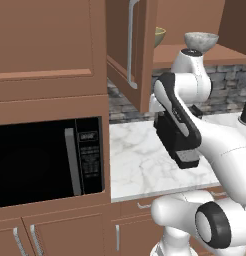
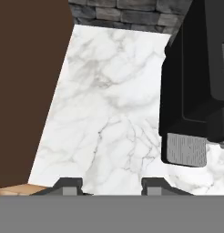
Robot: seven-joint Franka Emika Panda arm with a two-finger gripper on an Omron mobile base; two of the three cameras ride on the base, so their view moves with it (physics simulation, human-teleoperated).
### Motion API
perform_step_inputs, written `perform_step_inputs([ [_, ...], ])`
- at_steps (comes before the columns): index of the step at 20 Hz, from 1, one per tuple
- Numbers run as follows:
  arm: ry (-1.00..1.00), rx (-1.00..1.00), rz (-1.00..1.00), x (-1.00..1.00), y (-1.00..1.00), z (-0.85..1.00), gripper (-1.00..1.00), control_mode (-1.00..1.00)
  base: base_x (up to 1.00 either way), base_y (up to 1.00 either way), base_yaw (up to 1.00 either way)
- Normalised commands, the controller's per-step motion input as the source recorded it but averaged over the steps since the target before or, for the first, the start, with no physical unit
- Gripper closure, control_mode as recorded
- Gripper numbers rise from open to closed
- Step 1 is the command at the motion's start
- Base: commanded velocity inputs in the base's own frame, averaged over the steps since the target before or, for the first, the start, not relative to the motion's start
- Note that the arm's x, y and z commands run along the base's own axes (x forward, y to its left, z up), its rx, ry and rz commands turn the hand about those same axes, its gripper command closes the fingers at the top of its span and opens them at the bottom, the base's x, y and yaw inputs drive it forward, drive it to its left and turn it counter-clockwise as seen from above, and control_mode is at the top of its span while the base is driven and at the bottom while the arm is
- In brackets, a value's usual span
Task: Take the smaller bowl and place it next to the appetizer plate on the dining counter , and place the larger bowl next to the plate with cooked food.
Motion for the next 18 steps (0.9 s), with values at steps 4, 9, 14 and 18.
perform_step_inputs([
  [4,-0.06,0.00,-0.03,-0.21,0.00,0.01,-1.00,-1.00,0.00,0.00,0.00],
  [9,-0.33,0.01,-0.01,-0.30,-0.14,0.13,-1.00,-1.00,0.00,0.00,0.00],
  [14,-0.35,0.00,-0.01,-0.16,-0.13,0.26,-1.00,-1.00,0.00,0.00,0.00],
  [18,-0.19,0.00,-0.04,-0.14,-0.23,0.40,-1.00,-1.00,0.00,0.00,0.00],
])
